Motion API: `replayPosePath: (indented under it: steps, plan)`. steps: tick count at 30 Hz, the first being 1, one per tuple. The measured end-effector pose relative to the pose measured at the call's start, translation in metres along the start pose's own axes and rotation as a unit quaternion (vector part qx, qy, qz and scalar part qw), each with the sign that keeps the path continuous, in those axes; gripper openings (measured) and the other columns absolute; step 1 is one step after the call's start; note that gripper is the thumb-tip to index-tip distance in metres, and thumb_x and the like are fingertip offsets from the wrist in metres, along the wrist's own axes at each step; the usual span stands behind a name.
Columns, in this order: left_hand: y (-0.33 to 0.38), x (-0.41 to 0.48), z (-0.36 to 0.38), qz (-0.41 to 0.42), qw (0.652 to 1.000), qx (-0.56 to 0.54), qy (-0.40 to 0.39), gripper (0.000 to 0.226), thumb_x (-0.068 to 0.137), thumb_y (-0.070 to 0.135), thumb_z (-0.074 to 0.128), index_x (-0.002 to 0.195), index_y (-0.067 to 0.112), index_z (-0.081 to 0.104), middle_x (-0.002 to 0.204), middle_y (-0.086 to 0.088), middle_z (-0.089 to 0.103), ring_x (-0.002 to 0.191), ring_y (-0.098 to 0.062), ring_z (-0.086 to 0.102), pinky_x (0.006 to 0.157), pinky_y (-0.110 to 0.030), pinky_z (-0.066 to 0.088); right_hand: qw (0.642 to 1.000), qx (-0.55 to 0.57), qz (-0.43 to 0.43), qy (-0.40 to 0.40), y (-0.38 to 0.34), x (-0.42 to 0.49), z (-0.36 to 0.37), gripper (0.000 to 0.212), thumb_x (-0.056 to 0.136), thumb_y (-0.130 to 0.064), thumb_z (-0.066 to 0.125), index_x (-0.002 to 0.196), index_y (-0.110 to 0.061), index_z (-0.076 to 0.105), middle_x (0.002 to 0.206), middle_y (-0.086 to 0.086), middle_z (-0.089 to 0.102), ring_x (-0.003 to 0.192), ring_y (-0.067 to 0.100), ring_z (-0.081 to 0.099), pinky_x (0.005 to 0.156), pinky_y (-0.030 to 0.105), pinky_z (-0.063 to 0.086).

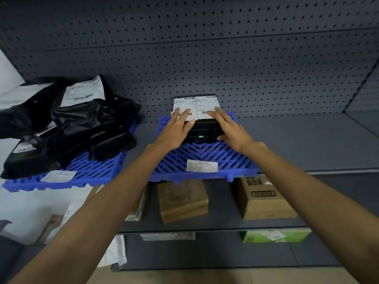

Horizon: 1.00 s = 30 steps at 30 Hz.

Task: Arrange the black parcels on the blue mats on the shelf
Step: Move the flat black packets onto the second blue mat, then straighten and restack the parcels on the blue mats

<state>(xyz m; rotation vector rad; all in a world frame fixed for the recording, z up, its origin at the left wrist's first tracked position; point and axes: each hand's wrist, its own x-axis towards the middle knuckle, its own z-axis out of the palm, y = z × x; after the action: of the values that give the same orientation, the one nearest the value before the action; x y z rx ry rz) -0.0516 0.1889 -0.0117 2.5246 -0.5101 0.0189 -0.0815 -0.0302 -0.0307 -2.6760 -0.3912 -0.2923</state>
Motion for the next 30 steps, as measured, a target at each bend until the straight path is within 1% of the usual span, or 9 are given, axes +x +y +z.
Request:
replayPosePath:
  steps: [3,8,11,14,17,19,22,25,30]
  plan:
    - [-0.011,-0.009,-0.006,0.037,0.999,0.002,0.014,0.061,0.102,0.053,0.033,0.156,0.032,0.017,0.166,0.001,0.000,0.151,-0.019,0.010,0.118,-0.041,0.019,1.000,-0.020,-0.009,-0.018,-0.004,-0.001,-0.004,0.100,0.084,0.015,0.061,0.154,-0.037,0.012,0.164,-0.009,-0.004,0.136,0.029,0.040,0.085,0.035,0.051]
    - [-0.013,-0.016,-0.013,0.071,0.997,0.033,0.025,0.058,0.103,0.049,0.033,0.155,0.026,0.023,0.165,-0.002,0.010,0.151,-0.020,0.012,0.119,-0.039,0.019,0.999,-0.028,-0.011,-0.042,-0.007,-0.007,-0.016,0.105,0.081,0.027,0.048,0.154,-0.040,0.014,0.164,-0.007,-0.005,0.141,0.029,0.034,0.098,0.041,0.049]
    - [-0.012,-0.019,-0.016,0.083,0.994,0.071,0.027,0.054,0.105,0.045,0.033,0.154,0.023,0.030,0.163,-0.004,0.020,0.149,-0.023,0.019,0.117,-0.042,0.021,0.999,-0.033,-0.009,-0.030,-0.010,-0.010,-0.025,0.103,0.074,0.031,0.040,0.152,-0.034,0.024,0.163,0.000,0.010,0.145,0.029,0.026,0.105,0.045,0.043]
    - [-0.009,-0.020,-0.016,0.089,0.991,0.094,0.036,0.051,0.105,0.039,0.035,0.153,0.019,0.033,0.160,-0.007,0.027,0.148,-0.024,0.023,0.116,-0.042,0.024,0.999,-0.033,-0.016,-0.022,-0.021,-0.010,-0.027,0.088,0.076,0.028,0.038,0.149,-0.021,0.035,0.154,0.009,0.032,0.139,0.031,0.035,0.107,0.048,0.041]
    - [-0.004,-0.021,-0.014,0.082,0.989,0.112,0.040,0.051,0.106,0.037,0.036,0.152,0.016,0.033,0.160,-0.009,0.028,0.147,-0.027,0.025,0.116,-0.042,0.025,0.999,-0.025,-0.017,-0.026,-0.028,-0.010,-0.028,0.077,0.081,0.025,0.039,0.147,-0.015,0.038,0.150,0.011,0.036,0.137,0.031,0.038,0.107,0.046,0.041]
    - [0.001,-0.023,-0.015,0.066,0.989,0.126,0.028,0.052,0.106,0.040,0.033,0.153,0.017,0.032,0.160,-0.009,0.027,0.148,-0.031,0.021,0.116,-0.046,0.025,0.999,-0.020,-0.014,-0.039,-0.029,-0.011,-0.032,0.067,0.088,0.019,0.041,0.146,-0.014,0.039,0.150,0.010,0.037,0.136,0.030,0.039,0.107,0.044,0.041]
    - [0.007,-0.025,-0.023,0.058,0.984,0.164,0.038,0.054,0.105,0.046,0.030,0.152,0.019,0.033,0.160,-0.008,0.029,0.148,-0.032,0.019,0.116,-0.048,0.025,0.999,-0.039,-0.018,-0.026,-0.032,-0.008,-0.042,0.043,0.102,-0.010,0.045,0.144,-0.017,0.042,0.148,0.006,0.041,0.132,0.030,0.044,0.105,0.046,0.041]
    - [0.014,-0.035,-0.035,0.066,0.975,0.194,0.081,0.056,0.104,0.047,0.032,0.150,0.016,0.037,0.156,-0.008,0.037,0.147,-0.028,0.024,0.117,-0.041,0.025,0.998,-0.046,-0.046,-0.001,-0.045,0.001,-0.050,0.039,0.102,-0.026,0.047,0.141,-0.018,0.045,0.144,0.007,0.047,0.128,0.031,0.046,0.102,0.045,0.042]
    - [0.014,-0.061,-0.077,0.069,0.944,0.280,0.159,0.059,0.102,0.052,0.033,0.148,0.016,0.042,0.150,-0.005,0.046,0.145,-0.024,0.031,0.119,-0.036,0.026,0.992,-0.054,-0.110,0.007,-0.084,0.024,-0.055,0.038,0.102,-0.036,0.045,0.137,-0.021,0.048,0.139,0.007,0.052,0.125,0.030,0.048,0.095,0.045,0.045]
